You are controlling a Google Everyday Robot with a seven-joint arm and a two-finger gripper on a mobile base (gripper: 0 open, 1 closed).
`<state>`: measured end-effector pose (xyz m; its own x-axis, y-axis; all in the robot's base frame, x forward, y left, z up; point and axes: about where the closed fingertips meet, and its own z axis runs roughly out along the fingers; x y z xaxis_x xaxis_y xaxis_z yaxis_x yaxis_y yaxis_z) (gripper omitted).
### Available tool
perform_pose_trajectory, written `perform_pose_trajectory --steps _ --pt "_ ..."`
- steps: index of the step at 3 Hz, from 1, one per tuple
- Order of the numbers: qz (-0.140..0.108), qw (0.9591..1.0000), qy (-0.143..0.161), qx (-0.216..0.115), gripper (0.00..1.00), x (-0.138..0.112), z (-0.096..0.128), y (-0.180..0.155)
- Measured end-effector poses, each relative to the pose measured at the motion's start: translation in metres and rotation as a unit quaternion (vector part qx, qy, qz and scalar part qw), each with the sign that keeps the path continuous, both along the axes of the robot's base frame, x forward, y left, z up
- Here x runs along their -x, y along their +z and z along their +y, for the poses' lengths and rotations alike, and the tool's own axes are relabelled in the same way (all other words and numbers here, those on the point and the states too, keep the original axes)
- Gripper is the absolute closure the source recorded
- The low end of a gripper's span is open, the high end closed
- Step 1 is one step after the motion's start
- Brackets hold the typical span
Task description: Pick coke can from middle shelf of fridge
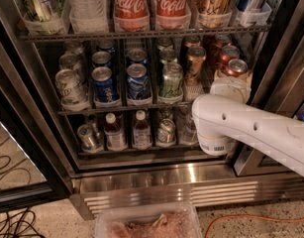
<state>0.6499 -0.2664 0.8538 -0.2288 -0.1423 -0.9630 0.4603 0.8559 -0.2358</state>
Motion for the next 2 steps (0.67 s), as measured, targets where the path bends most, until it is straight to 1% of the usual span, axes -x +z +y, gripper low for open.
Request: perform_pose_trajectory --steps 1,2 --pt "-0.011 0.9999 0.006 0.005 1.00 0.004 0.002 0.016" --pt "-0.031 0.9991 0.027 0.008 1.00 0.019 0.007 0.059"
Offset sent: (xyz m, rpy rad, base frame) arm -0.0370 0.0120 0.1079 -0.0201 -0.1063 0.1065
